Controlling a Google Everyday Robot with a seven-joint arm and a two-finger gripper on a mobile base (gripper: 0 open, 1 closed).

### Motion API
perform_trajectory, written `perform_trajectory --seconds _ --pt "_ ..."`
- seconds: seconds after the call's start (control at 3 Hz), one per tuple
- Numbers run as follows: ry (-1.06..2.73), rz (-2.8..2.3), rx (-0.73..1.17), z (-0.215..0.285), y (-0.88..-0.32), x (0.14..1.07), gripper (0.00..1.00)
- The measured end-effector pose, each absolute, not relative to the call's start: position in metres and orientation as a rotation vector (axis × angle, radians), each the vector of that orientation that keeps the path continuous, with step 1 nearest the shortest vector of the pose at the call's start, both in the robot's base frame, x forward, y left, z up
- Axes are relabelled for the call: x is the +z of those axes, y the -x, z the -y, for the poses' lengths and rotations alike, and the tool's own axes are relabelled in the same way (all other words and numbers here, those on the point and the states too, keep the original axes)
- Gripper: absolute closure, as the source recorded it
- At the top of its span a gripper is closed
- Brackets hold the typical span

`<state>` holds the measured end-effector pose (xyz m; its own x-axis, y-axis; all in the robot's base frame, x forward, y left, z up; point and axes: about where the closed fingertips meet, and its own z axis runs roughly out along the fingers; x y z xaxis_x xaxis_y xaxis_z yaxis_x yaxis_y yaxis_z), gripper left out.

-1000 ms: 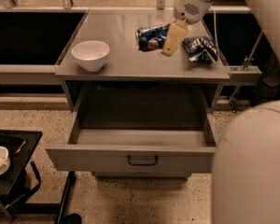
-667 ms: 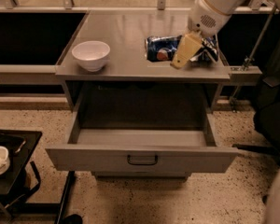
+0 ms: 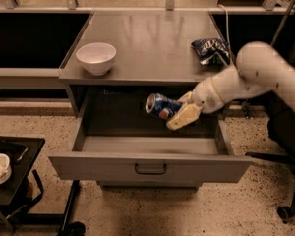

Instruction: Place pepsi can into top drawer

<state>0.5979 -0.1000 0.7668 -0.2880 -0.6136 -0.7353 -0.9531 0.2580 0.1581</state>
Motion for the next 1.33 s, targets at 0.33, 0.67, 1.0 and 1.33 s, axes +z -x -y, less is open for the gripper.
perform_trajectory --seconds 0.33,0.67,1.0,1.33 --pt "1.27 -1.902 0.904 0.098 -0.631 0.686 1.0" --pt "1.249 -1.931 0.973 0.094 -0.628 0.636 1.0" --pt "1.318 -2.026 0.835 0.094 -0.627 0.641 1.0" --pt "1.445 -2.124 0.544 0.099 -0.624 0.668 1.0"
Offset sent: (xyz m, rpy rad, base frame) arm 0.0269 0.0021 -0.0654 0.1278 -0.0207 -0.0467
